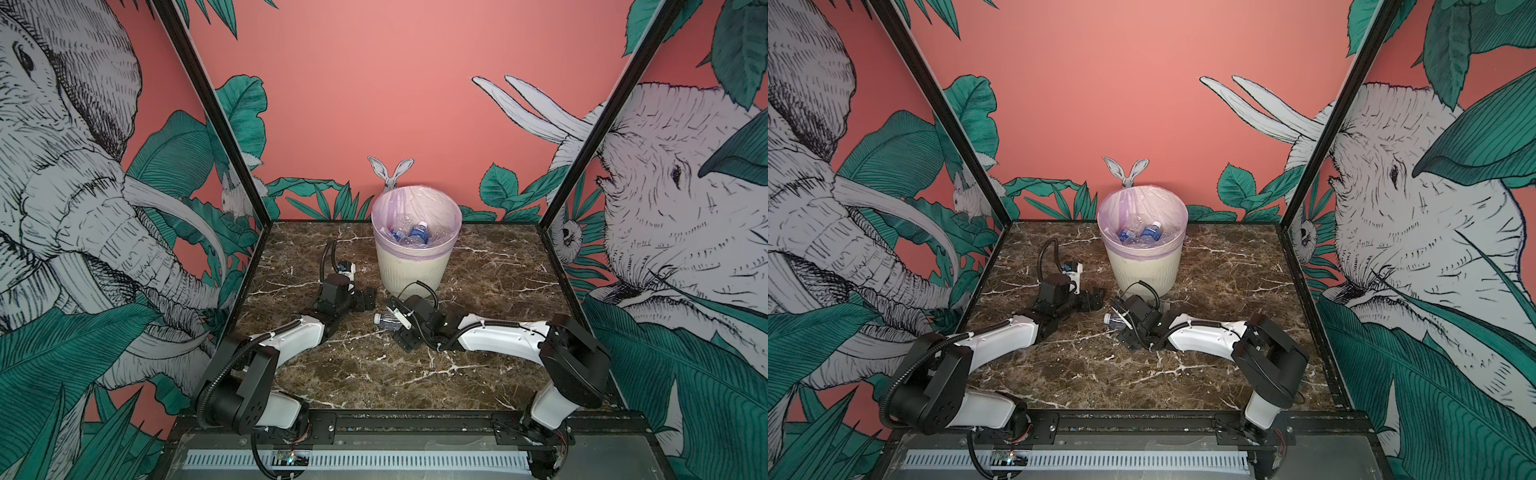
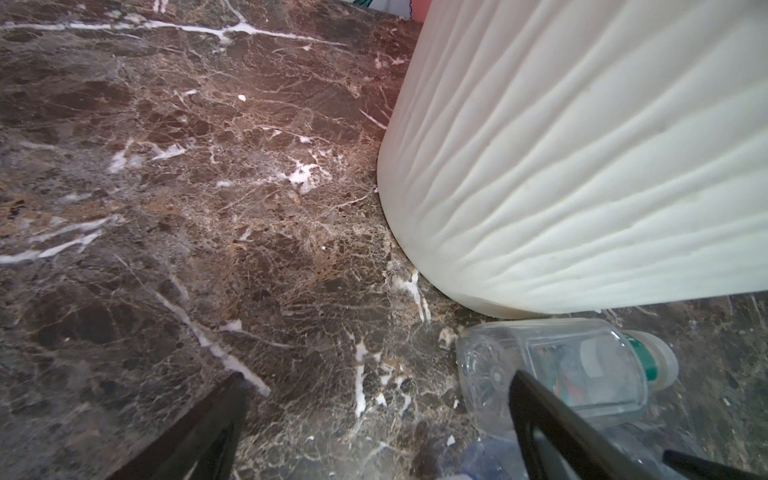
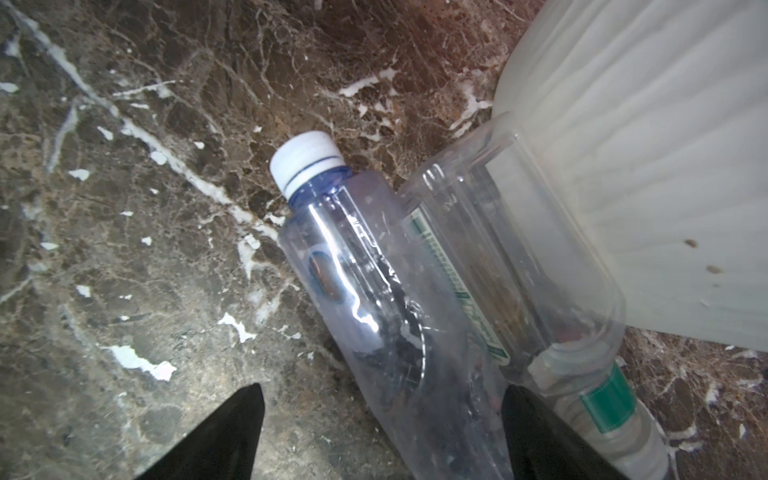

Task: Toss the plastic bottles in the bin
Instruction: 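Close the right gripper on the clear blue-cap water bottle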

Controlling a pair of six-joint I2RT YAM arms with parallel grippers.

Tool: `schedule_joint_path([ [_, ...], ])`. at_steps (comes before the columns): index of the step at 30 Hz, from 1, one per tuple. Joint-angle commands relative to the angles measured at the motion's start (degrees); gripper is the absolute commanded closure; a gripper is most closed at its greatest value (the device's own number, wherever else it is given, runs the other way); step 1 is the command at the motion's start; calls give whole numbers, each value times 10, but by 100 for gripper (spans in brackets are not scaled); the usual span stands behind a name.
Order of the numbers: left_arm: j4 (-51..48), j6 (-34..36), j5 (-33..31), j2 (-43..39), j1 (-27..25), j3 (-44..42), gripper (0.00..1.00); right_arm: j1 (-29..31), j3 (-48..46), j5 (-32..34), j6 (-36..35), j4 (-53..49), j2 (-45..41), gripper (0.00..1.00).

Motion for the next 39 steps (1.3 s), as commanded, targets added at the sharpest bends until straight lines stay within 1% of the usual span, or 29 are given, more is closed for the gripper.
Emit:
schedule_joint_path([
  [1,14,-12,13,-3,5,8,1,8,12,-7,7,-7,9,9],
  [10,14,-14,17,-6,9,7,1,13,19,-20,11,-11,15,10],
  [16,14,-15,20,-7,11,7,2,12,42,11,-6,-21,39,9],
  [26,12,-16,23,-7,14,7,2,12,71,12,-20,-25,78,10],
  [34,12,-17,28,-7,15,7,2,13,74,-2,-9,-17,86,16],
  [39,11,-17,28,-7,16,8,2,13,80,-11,-4,-13,99,17],
])
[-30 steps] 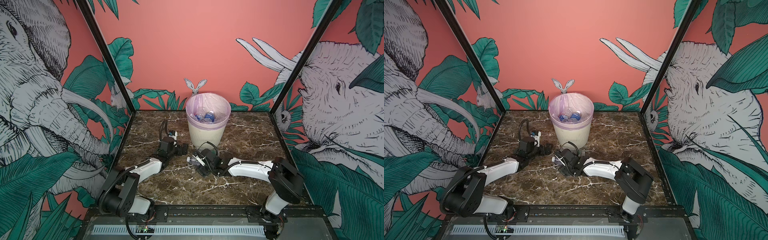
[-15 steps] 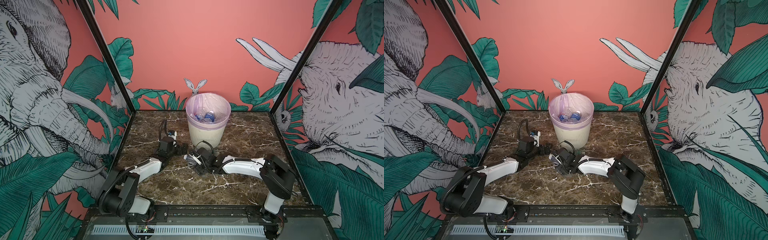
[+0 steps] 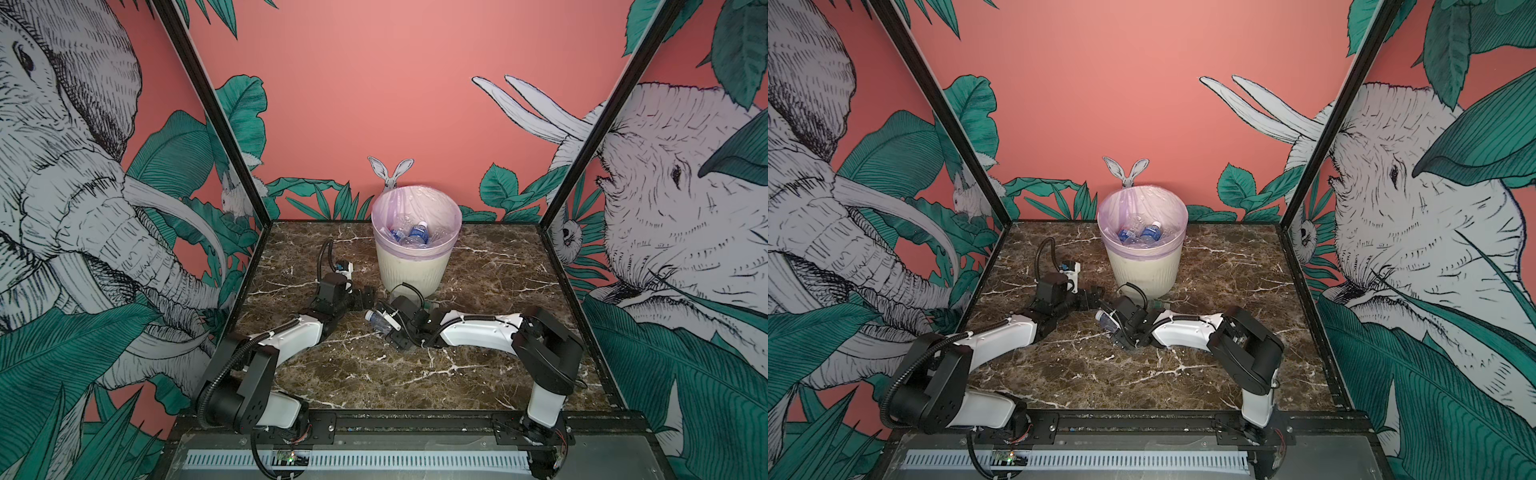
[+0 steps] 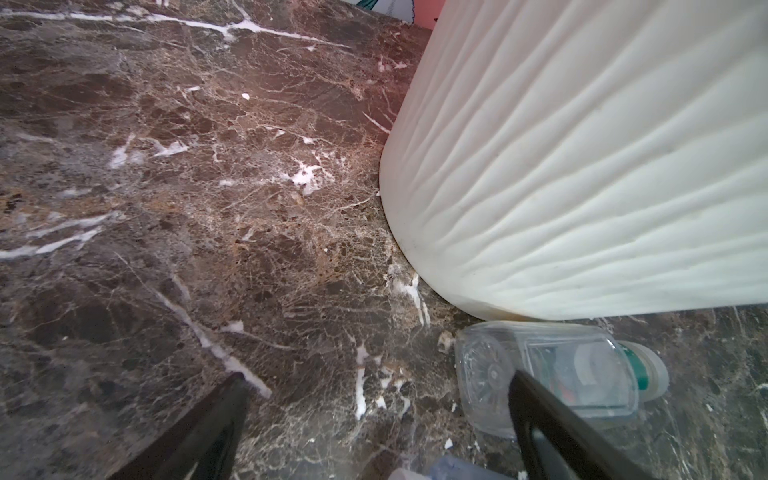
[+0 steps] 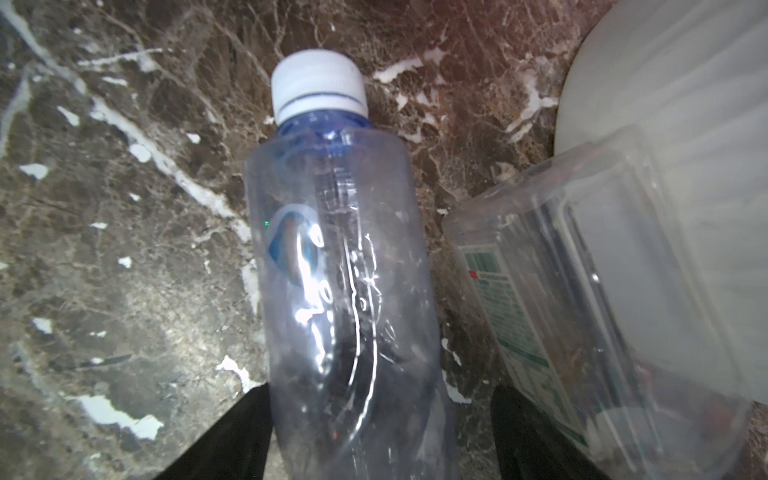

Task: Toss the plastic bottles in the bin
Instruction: 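Close the right gripper on the clear blue-cap water bottle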

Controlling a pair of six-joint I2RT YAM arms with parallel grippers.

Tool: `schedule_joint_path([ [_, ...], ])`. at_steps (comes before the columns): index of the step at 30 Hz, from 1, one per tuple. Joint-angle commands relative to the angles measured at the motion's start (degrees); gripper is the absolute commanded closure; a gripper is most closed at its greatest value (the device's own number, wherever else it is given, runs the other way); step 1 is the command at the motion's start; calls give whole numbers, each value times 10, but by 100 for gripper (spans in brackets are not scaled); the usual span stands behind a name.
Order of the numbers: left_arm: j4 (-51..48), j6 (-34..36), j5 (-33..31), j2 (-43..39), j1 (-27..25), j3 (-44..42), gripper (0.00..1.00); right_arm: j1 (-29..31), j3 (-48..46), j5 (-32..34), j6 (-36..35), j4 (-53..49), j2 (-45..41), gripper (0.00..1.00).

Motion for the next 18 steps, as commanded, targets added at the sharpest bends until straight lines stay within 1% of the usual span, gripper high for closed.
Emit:
schedule_joint_path([
  [1,8,-7,7,-6,4,8,2,5,13,-10,8,8,12,17],
  [5,6,-8,9,-4,5,11,2,5,13,-14,11,10,19,20],
  [10,7,-12,15,-3,5,11,2,5,1,-11,12,10,18,36],
  [13,7,-12,18,-6,5,11,2,6,-19,-6,14,21,0,44],
  [14,7,-11,18,-7,5,11,2,6,-29,-2,15,27,-7,45],
  [18,6,-12,23,-2,5,13,2,8,-81,21,28,66,-58,45],
])
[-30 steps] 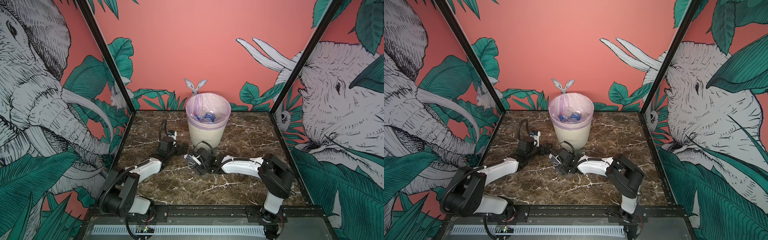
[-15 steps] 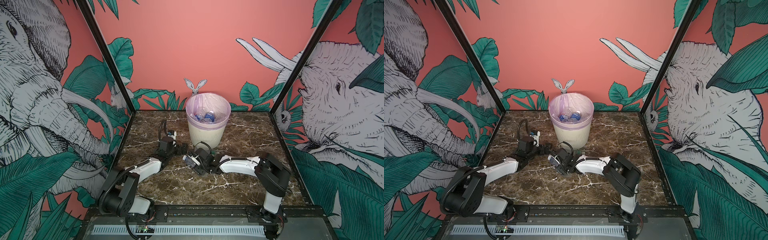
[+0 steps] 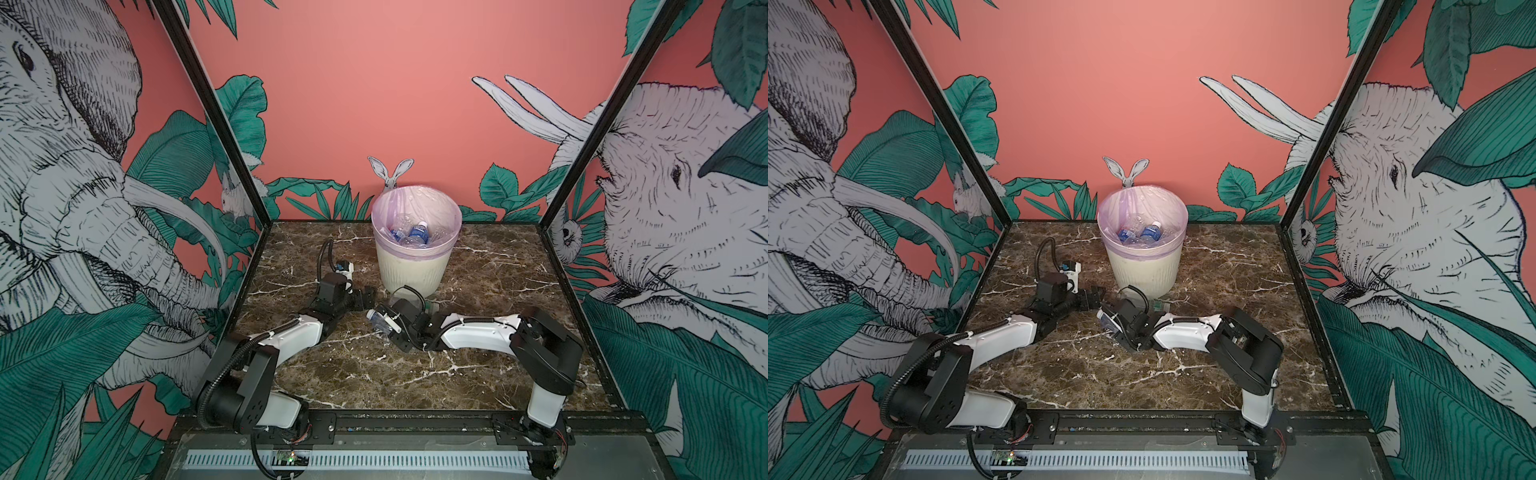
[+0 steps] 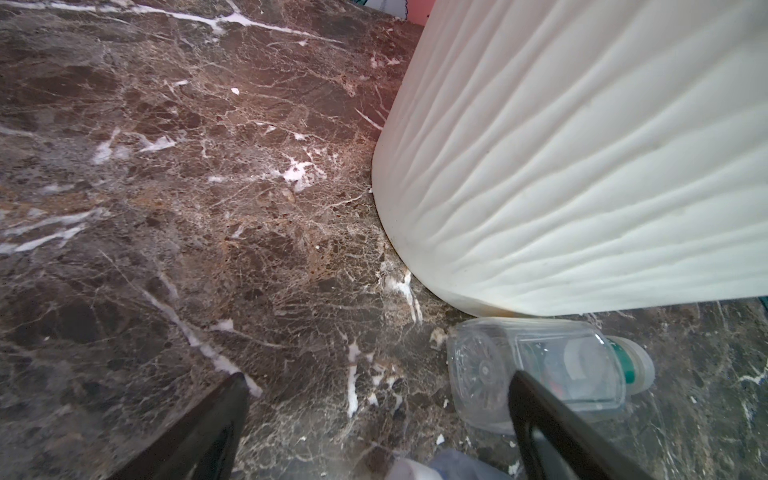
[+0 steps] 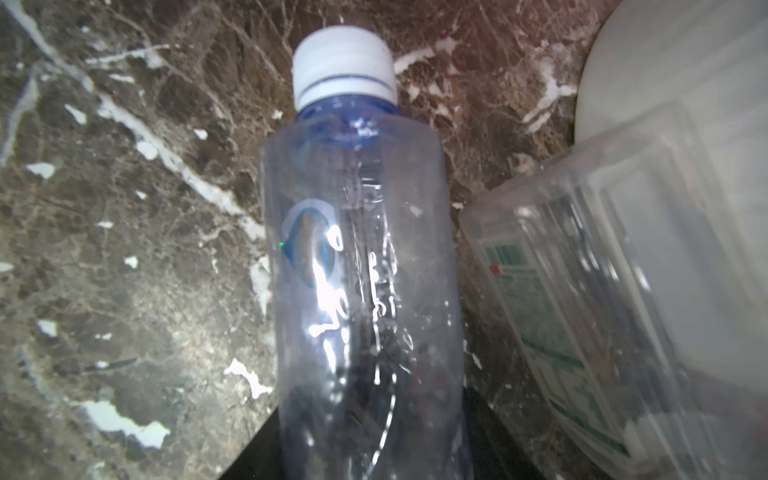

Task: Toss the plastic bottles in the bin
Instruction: 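Close the right gripper on the clear blue-cap water bottle, then lift the clear water bottle with the right gripper over the bin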

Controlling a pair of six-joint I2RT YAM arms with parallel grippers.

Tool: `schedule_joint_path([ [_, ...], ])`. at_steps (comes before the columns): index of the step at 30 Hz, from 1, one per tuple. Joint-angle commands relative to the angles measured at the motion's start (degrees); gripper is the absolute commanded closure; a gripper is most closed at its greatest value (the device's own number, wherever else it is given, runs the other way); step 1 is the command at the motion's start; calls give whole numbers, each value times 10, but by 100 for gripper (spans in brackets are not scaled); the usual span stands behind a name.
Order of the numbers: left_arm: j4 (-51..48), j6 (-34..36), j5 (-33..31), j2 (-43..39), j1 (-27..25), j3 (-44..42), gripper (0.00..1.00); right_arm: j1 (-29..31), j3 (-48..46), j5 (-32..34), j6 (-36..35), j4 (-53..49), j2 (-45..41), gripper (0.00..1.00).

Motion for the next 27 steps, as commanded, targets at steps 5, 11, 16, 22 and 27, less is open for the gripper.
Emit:
schedule_joint_path([
  [5,9,-9,15,3,5,14,2,17,-98,55,33,57,-104,46],
  [11,10,-8,38,13,5,21,3,34,-180,118,80,75,-225,47],
  [16,18,-10,51,21,5,21,3,40,-237,160,127,57,-338,48],
  [22,23,-11,59,29,5,23,3,47,-277,227,167,14,-473,49],
  [27,25,-12,62,33,5,24,3,48,-270,263,178,-41,-569,49],
])
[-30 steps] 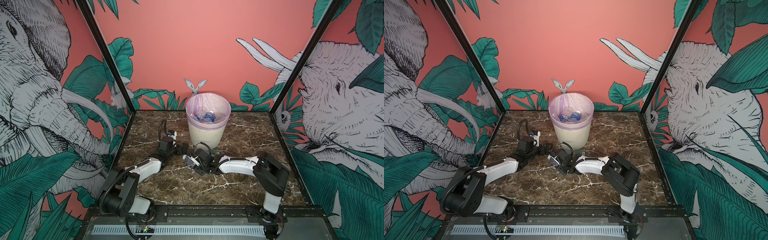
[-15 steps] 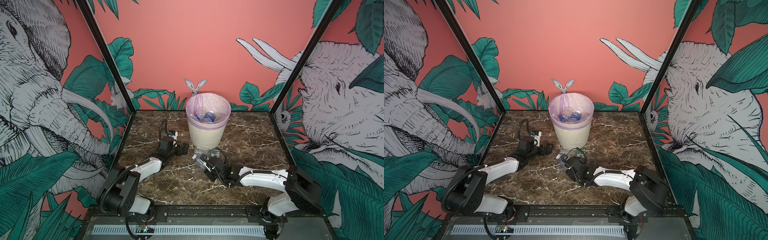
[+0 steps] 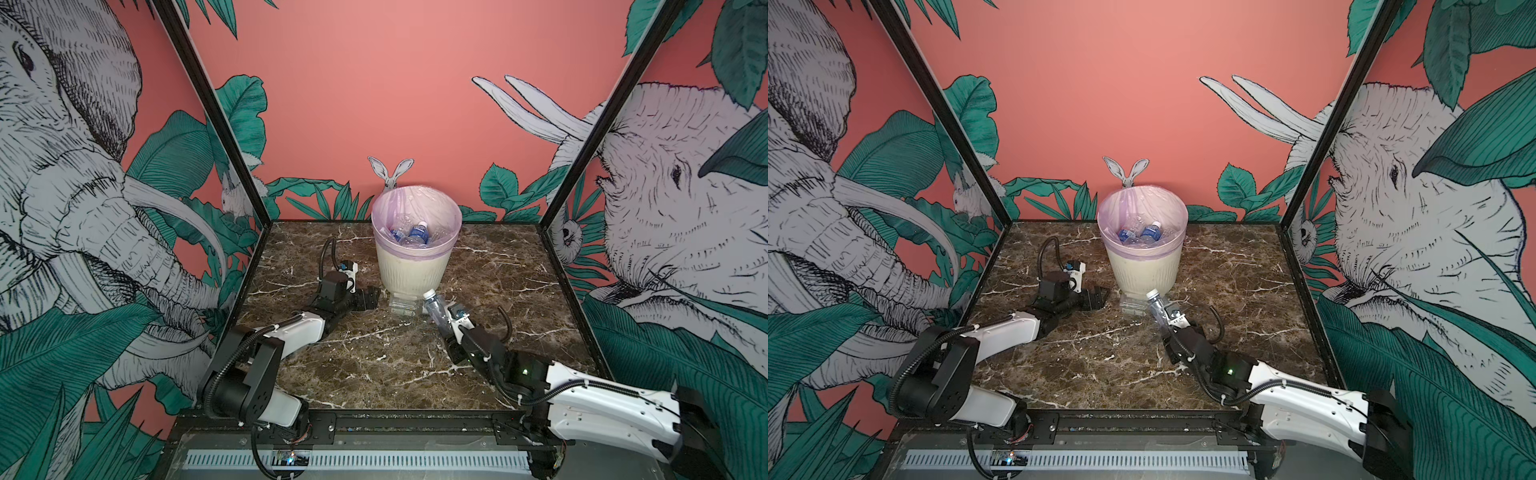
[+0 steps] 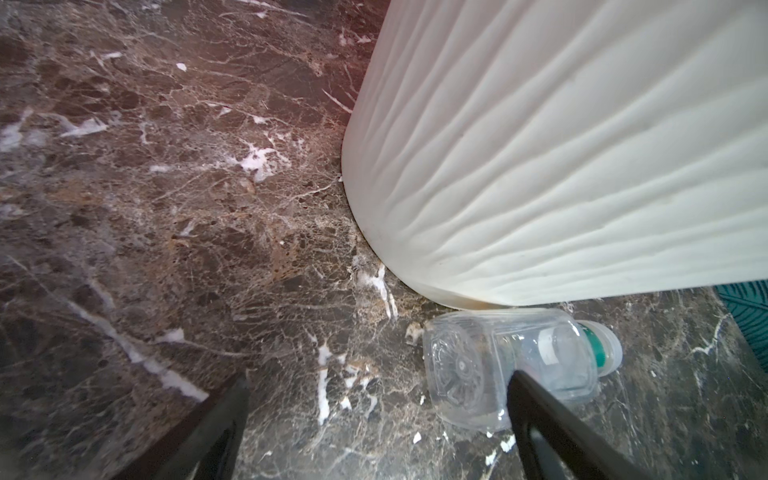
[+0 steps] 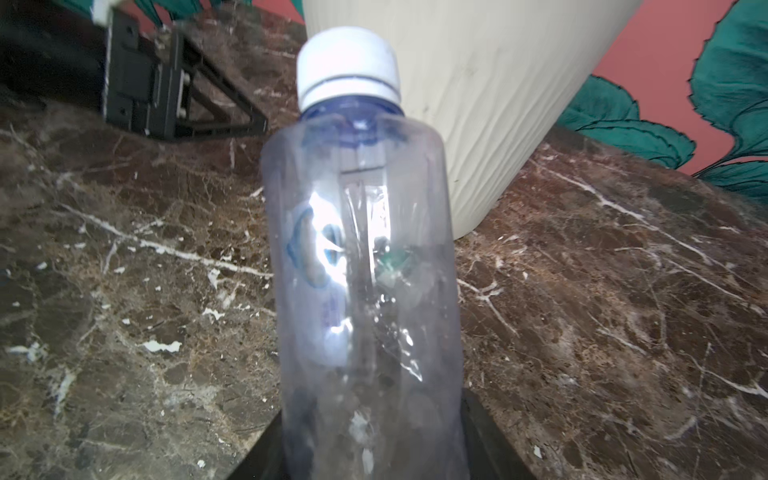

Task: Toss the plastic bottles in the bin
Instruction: 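Lift the clear water bottle with the right gripper over the bin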

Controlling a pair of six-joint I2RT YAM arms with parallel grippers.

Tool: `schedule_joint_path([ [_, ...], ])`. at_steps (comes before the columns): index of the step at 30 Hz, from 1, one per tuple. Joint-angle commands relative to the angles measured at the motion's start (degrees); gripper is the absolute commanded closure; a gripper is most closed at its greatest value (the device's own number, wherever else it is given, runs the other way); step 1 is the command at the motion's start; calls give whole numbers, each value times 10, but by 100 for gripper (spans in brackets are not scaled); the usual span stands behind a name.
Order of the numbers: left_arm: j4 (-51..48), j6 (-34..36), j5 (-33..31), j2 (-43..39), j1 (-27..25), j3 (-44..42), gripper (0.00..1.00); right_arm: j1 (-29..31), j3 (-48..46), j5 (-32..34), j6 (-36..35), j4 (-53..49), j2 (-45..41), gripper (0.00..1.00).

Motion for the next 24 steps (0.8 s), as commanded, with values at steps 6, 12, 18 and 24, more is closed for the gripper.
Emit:
schedule_joint_path([
  [6,11,-7,11,0,2,13,3,5,53,71,9,-81,-106,50],
  [12,9,-7,14,-1,2,14,3,5,148,101,-15,-127,-88,48],
  [18,7,-8,18,-4,2,14,3,3,286,127,-95,-123,-9,48],
  [24,18,-21,35,0,2,15,3,-69,527,64,-160,-117,174,49],
])
